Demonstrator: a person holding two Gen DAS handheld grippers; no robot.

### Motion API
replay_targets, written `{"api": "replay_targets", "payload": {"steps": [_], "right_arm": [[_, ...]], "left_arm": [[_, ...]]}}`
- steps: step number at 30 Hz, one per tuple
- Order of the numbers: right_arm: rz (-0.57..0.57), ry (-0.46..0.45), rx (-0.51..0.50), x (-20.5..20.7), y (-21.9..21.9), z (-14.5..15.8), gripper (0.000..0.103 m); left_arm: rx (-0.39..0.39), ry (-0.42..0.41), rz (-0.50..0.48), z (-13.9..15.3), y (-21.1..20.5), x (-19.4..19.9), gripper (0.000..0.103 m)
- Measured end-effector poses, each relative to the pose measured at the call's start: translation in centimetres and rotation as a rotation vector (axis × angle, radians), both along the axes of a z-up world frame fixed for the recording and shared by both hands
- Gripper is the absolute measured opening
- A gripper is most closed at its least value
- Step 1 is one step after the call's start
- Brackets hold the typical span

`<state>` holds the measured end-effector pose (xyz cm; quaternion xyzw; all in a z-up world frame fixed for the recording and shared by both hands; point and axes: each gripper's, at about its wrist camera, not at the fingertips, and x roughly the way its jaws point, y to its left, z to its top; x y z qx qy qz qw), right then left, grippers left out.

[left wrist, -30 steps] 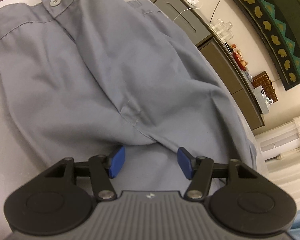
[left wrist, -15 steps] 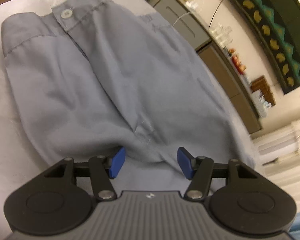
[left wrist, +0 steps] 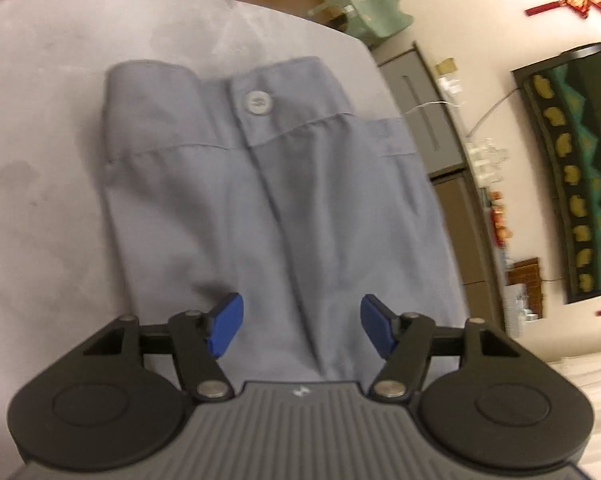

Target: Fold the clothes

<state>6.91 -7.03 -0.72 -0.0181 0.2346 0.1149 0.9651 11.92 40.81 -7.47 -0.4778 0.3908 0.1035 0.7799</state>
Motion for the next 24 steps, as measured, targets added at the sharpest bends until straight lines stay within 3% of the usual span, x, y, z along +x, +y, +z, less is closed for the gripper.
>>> {"api": "replay_targets", "payload": {"steps": [3, 4, 5, 7, 8, 9, 11, 13, 15, 17, 19, 21, 22, 23, 24], "right_arm": [[0.223, 0.066, -0.078, 5.7, 6.7, -1.6, 0.085], [0.255, 0.092, -0.117, 7.4, 8.1, -2.3, 0.082], [0.278, 0.124, -0.154, 8.7, 9.4, -3.1, 0.072], [0.326, 0.236, -0.201, 10.8, 10.3, -4.5, 0.019], [0.334, 0.269, -0.193, 11.4, 10.1, -4.6, 0.000], [0.339, 0.247, -0.162, 10.8, 9.7, -3.9, 0.000], [0.426, 0.147, -0.129, 6.1, 9.3, -1.8, 0.000], [0.503, 0.114, -0.132, 1.2, 9.4, -1.5, 0.000], [0.543, 0.124, -0.180, -2.2, 9.8, -3.4, 0.000], [0.546, 0.131, -0.295, -4.0, 10.5, -6.7, 0.000], [0.519, 0.150, -0.371, -4.6, 10.5, -9.7, 0.000], [0.512, 0.161, -0.381, -4.7, 10.3, -11.3, 0.000], [0.515, 0.168, -0.370, -4.6, 10.3, -11.8, 0.000], [0.516, 0.173, -0.360, -4.5, 10.6, -12.0, 0.000], [0.515, 0.176, -0.355, -4.4, 10.9, -12.2, 0.000]], "left_arm": [[-0.032, 0.019, 0.020, -0.6, 0.5, -0.4, 0.068], [-0.058, 0.016, 0.019, -0.9, 0.5, -0.5, 0.068], [-0.070, 0.009, 0.015, -1.0, 0.6, -0.7, 0.068], [-0.068, -0.026, 0.002, -0.7, 1.0, -1.2, 0.068], [-0.062, -0.053, 0.001, -0.4, 1.2, -1.5, 0.068], [-0.056, -0.081, -0.001, 0.0, 1.4, -1.8, 0.068], [-0.040, -0.137, 0.013, 0.8, 1.9, -2.6, 0.070], [-0.027, -0.178, 0.038, 1.4, 2.0, -3.2, 0.074], [-0.036, -0.211, 0.005, 2.1, 1.3, -2.8, 0.078], [-0.043, -0.243, -0.048, 2.8, 0.3, -2.2, 0.079], [0.010, -0.259, -0.106, 3.6, -1.2, -1.9, 0.081], [0.103, -0.216, -0.161, 3.8, -2.7, -1.0, 0.084], [0.141, -0.181, -0.180, 3.7, -3.3, -0.4, 0.078], [0.171, -0.136, -0.188, 3.2, -3.7, 0.1, 0.047], [0.194, -0.095, -0.200, 2.7, -4.0, 0.6, 0.025]]}}
